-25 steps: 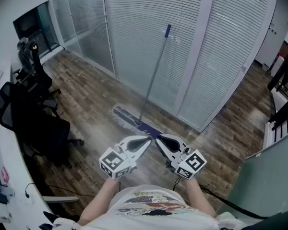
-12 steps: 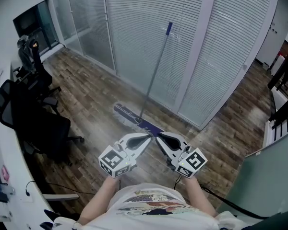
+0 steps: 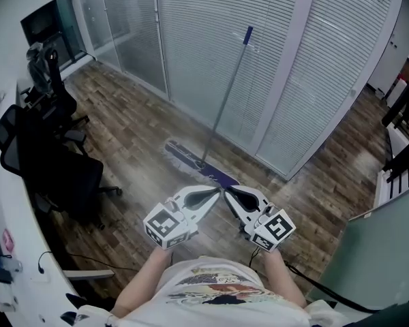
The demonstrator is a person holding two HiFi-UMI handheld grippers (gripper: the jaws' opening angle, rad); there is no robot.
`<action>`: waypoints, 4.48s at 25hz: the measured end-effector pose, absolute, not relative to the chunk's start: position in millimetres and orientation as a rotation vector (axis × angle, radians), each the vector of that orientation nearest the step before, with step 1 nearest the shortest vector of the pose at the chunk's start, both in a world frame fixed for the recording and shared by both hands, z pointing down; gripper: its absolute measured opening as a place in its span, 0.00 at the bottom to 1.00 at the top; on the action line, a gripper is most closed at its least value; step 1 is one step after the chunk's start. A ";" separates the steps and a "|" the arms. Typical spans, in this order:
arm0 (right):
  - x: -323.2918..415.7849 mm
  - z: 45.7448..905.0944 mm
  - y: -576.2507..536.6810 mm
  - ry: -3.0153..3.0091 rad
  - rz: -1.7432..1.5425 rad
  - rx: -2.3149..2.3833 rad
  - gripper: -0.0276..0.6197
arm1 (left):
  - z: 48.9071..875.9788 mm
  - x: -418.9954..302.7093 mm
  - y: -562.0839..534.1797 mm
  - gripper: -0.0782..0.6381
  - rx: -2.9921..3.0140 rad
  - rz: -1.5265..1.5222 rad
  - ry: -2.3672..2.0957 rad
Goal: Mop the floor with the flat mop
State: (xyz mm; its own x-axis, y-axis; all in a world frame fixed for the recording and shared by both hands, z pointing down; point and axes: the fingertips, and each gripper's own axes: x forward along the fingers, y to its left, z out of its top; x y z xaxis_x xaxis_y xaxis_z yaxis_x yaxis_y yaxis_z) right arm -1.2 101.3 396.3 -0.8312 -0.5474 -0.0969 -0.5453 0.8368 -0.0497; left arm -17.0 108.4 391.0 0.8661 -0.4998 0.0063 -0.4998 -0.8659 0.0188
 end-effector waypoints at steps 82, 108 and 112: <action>22.8 430.3 -305.7 2.985 -0.104 -0.923 0.11 | 429.2 -4.1 -287.4 0.13 2.979 0.048 -0.915; -31.6 430.9 -564.2 2.906 -0.104 -1.236 0.11 | 434.2 -45.9 -551.0 0.13 3.059 0.032 -0.573; -28.2 433.1 -587.8 2.895 -0.105 -1.287 0.11 | 435.3 -38.0 -572.5 0.13 3.067 0.027 -0.516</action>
